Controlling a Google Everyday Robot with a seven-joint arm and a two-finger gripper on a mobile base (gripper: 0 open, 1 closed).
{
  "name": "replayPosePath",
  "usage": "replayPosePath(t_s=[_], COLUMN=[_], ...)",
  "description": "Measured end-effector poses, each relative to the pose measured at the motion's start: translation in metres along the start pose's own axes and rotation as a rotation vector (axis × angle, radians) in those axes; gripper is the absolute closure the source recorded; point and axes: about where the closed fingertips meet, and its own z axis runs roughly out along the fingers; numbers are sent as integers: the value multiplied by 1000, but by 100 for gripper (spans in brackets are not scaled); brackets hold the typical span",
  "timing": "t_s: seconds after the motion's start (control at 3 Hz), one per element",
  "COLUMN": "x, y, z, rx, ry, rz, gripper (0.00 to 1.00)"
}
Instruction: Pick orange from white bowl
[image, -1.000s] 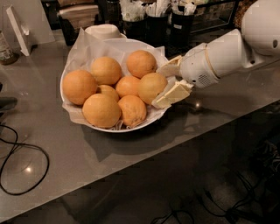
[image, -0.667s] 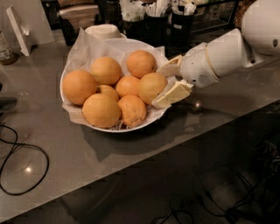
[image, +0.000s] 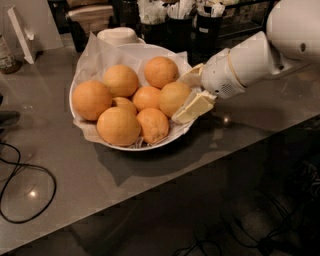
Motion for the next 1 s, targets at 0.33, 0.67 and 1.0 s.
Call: replayPosePath(t_s=[0.33, 0.67, 1.0], x=[-2, -2, -4], y=[-2, -2, -5], z=[5, 5, 16], rx=[-13, -13, -38], ry=[9, 9, 19], rz=[-1, -1, -7], gripper=[34, 33, 52])
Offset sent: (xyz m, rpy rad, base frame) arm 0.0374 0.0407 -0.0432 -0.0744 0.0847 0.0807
